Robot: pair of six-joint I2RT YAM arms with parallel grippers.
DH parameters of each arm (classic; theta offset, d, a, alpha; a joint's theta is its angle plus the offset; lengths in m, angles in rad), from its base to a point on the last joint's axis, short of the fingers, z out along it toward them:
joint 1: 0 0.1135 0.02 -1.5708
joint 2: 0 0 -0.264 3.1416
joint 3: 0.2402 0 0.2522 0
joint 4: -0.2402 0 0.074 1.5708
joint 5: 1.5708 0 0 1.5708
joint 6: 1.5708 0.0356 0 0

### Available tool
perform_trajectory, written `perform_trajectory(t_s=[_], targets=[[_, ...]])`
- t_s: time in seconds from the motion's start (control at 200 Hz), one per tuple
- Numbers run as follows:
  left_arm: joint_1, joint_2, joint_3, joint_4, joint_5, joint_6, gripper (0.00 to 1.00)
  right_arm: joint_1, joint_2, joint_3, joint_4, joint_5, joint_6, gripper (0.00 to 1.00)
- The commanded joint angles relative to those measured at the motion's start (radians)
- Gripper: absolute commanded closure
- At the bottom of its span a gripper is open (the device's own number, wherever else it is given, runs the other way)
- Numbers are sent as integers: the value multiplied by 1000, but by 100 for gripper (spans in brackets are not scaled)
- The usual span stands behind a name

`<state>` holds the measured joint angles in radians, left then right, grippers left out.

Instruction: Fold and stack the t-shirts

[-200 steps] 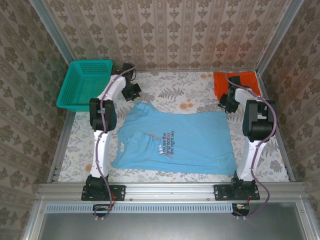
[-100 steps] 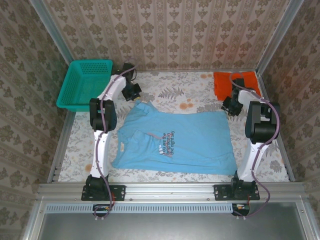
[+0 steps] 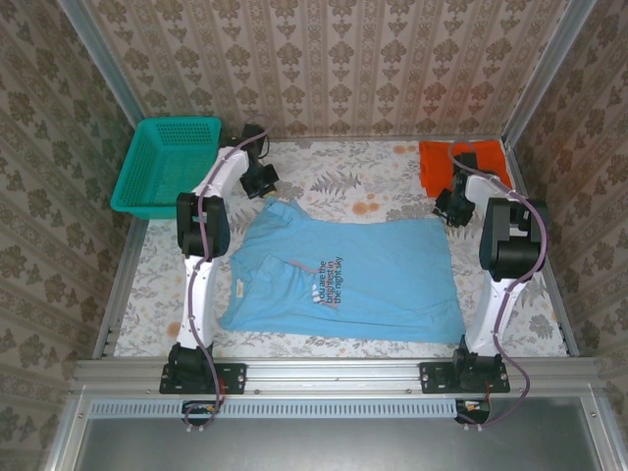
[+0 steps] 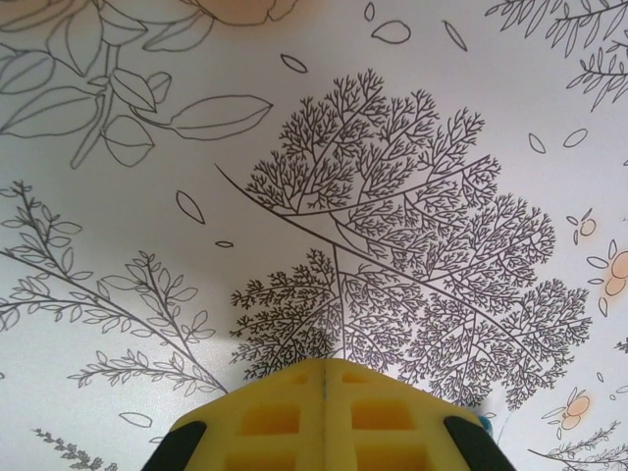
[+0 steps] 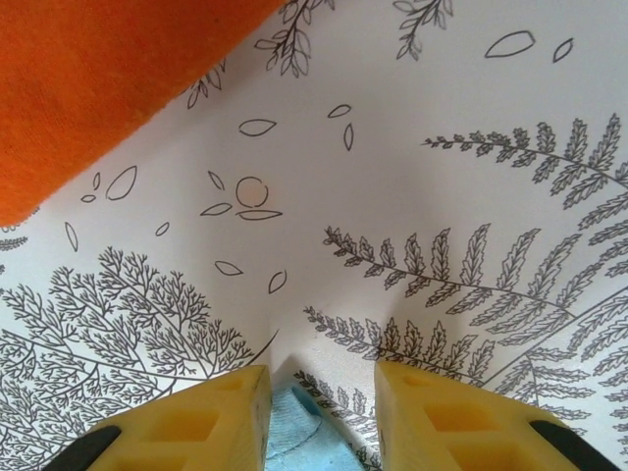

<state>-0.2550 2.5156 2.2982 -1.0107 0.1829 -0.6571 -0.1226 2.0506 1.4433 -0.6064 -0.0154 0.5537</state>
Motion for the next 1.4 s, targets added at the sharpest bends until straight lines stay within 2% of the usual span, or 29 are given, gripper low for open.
perform_trajectory(t_s=[0.0,0.255,0.62,0.78,1.135,1.395], targets=[[-3,-57,27,-31,-10,25,100,37,42,20,-53,-38,3,66],[-3,-60,27,-30,-17,30,100,43,56,30,-75,-27,15,73],[-13,-107,19,-16,-26,65,100,36,8,58,-57,-36,-24,100],[-21,-186,-29,-7,-29,99,100,35,-77,19,-31,-67,-44,100],[-24,-423,-278,-32,-10,167,100,34,-328,-162,-18,-94,-82,100],[-26,-578,-440,-62,71,176,100,21,-489,-339,-12,-125,-64,100]])
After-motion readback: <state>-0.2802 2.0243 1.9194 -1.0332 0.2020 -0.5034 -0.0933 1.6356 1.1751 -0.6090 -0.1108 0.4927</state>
